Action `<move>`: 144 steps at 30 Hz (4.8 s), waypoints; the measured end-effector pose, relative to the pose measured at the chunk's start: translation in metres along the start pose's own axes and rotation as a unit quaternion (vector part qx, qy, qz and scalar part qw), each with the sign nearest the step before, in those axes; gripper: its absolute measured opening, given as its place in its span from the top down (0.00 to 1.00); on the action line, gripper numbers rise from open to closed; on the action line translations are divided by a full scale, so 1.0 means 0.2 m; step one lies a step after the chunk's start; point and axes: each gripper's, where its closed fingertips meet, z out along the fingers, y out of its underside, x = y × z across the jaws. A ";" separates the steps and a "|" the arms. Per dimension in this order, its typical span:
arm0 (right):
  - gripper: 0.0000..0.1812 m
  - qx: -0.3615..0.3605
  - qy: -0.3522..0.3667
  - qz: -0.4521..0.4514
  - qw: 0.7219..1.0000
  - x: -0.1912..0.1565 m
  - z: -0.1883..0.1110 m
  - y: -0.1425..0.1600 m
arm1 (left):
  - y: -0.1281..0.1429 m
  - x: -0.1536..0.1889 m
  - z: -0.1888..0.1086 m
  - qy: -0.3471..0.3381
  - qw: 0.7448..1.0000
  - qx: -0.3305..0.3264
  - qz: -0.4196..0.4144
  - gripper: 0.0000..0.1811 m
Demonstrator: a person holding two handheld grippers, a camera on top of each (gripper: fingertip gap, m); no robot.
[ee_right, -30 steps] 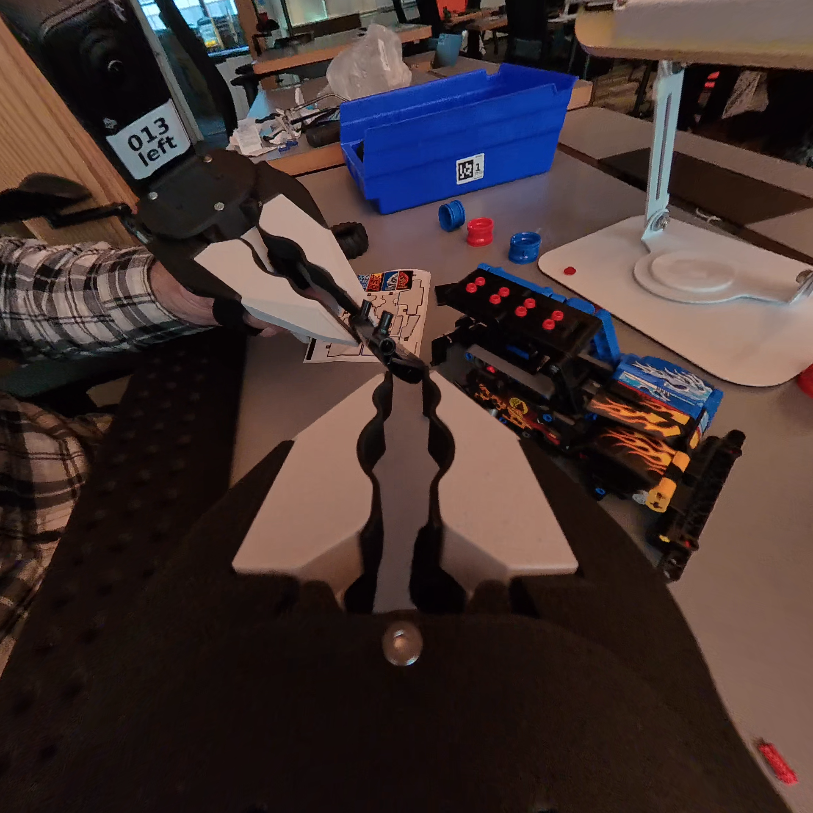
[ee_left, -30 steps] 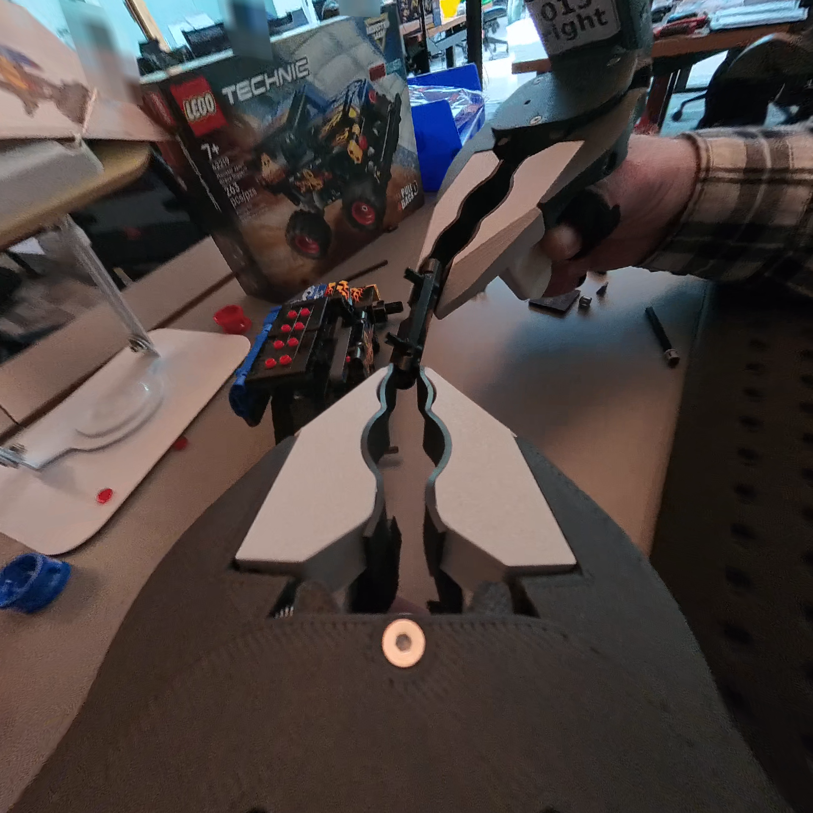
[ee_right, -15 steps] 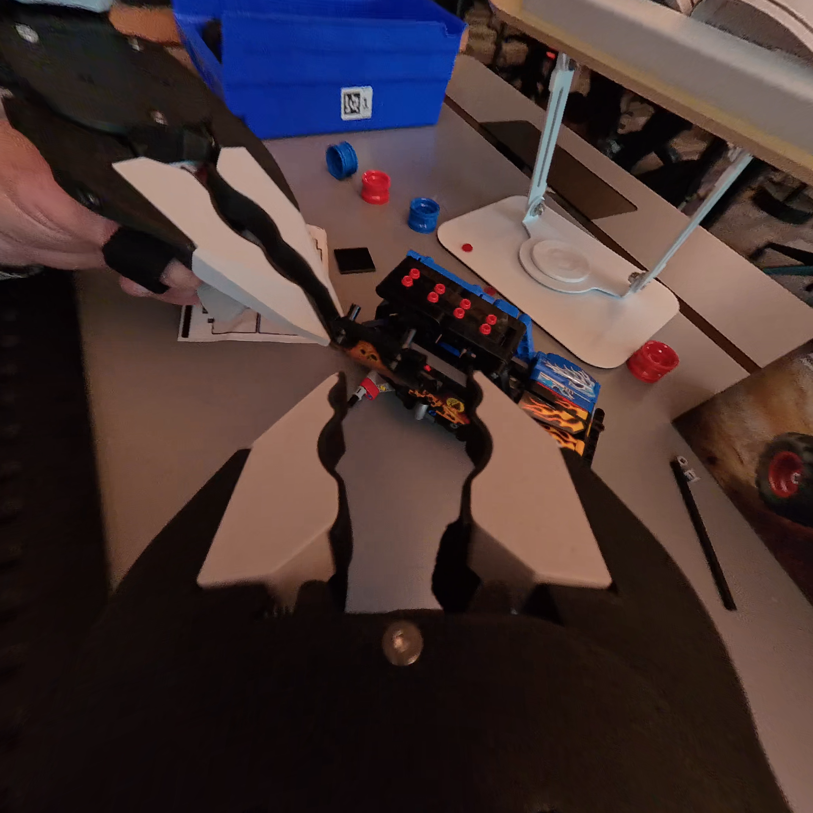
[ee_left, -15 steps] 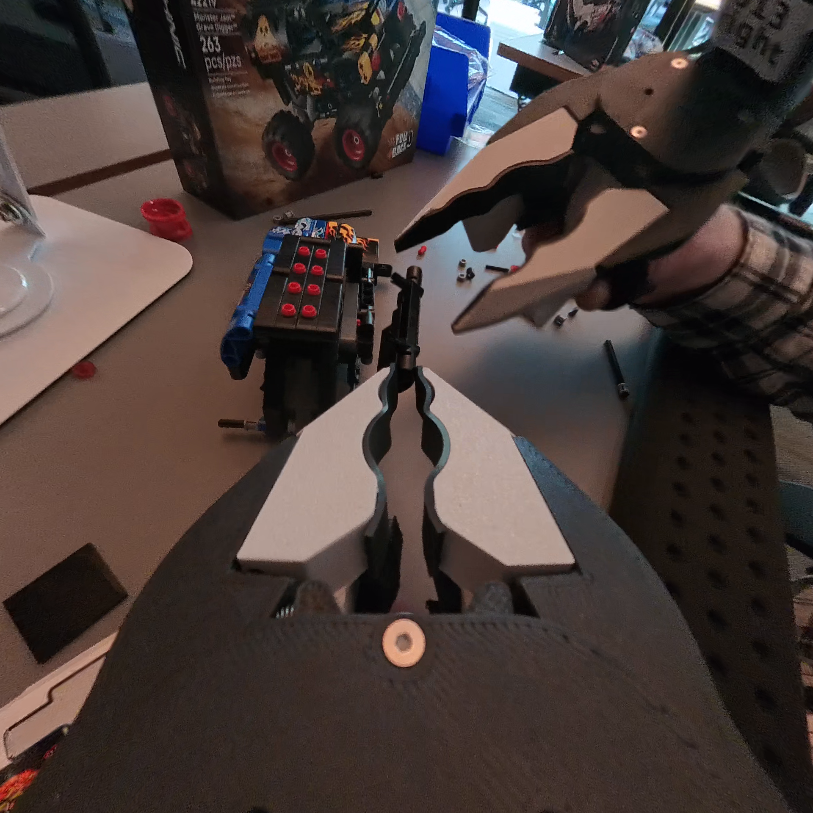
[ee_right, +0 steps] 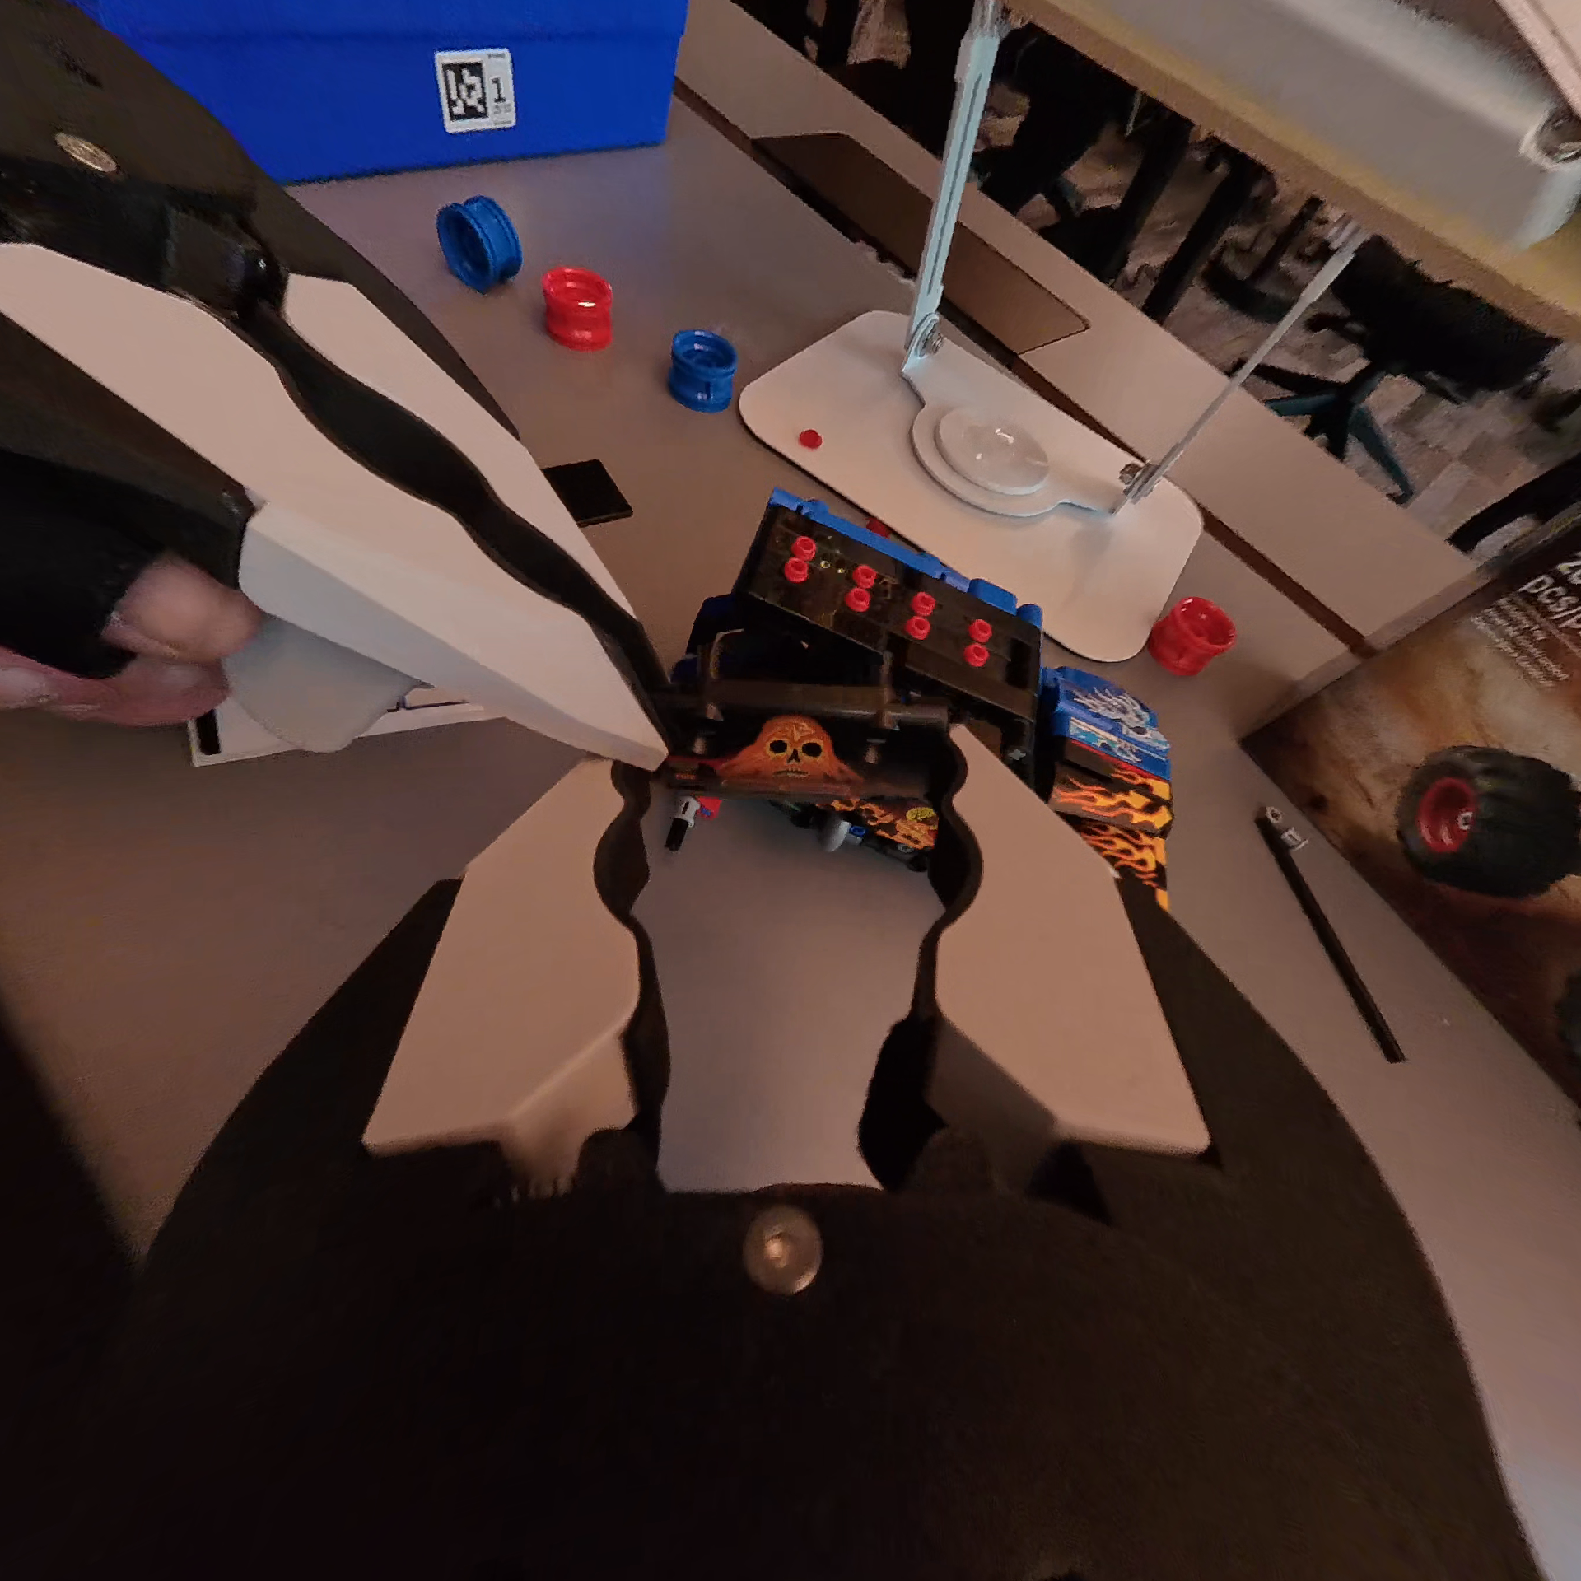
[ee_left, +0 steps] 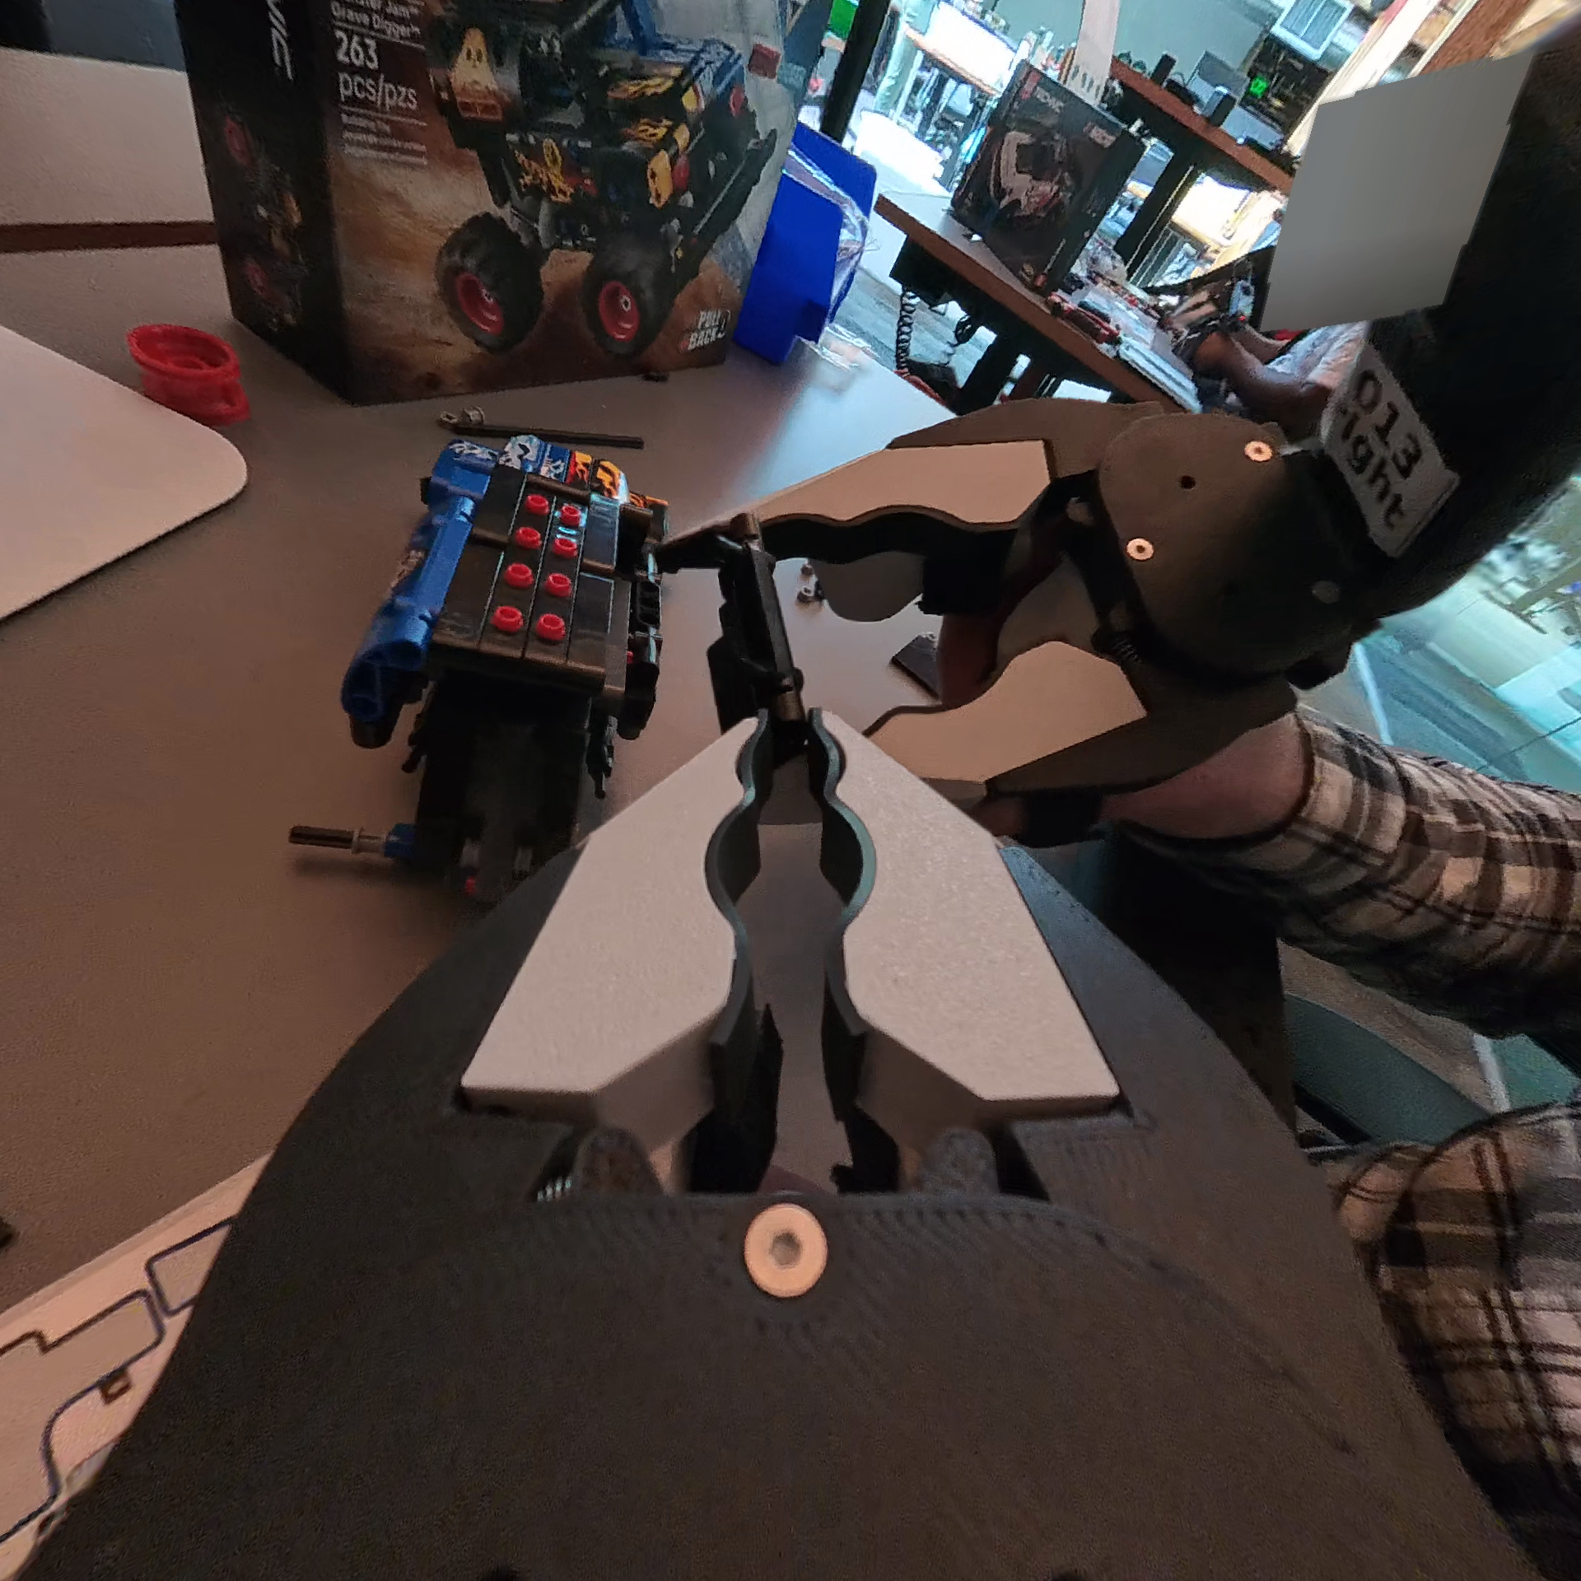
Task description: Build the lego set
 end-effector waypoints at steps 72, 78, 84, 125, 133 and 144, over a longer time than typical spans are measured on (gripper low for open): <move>0.65 -0.060 -0.001 0.119 0.991 0.08 0.01 0.10 | -0.13 -0.22 0.07 -0.010 0.995 -0.010 0.099 0.85; 0.65 -0.059 -0.010 0.114 0.992 0.05 0.04 0.07 | -0.12 -0.11 0.11 0.010 0.990 -0.023 0.141 1.00; 0.65 -0.053 -0.015 0.113 0.992 0.06 0.03 0.08 | -0.24 -0.25 -0.01 -0.039 0.987 0.007 0.154 0.91; 0.65 -0.184 -0.047 0.092 0.977 0.06 -0.01 0.12 | -0.16 -0.27 0.17 -0.003 0.998 0.017 0.064 0.86; 0.65 -0.174 -0.036 0.087 0.980 0.07 0.01 0.12 | -0.17 -0.28 0.17 -0.014 0.998 0.027 0.061 0.86; 0.65 -0.112 -0.061 0.112 0.985 0.08 0.01 0.10 | -0.17 -0.29 0.17 -0.020 0.997 0.036 0.060 0.86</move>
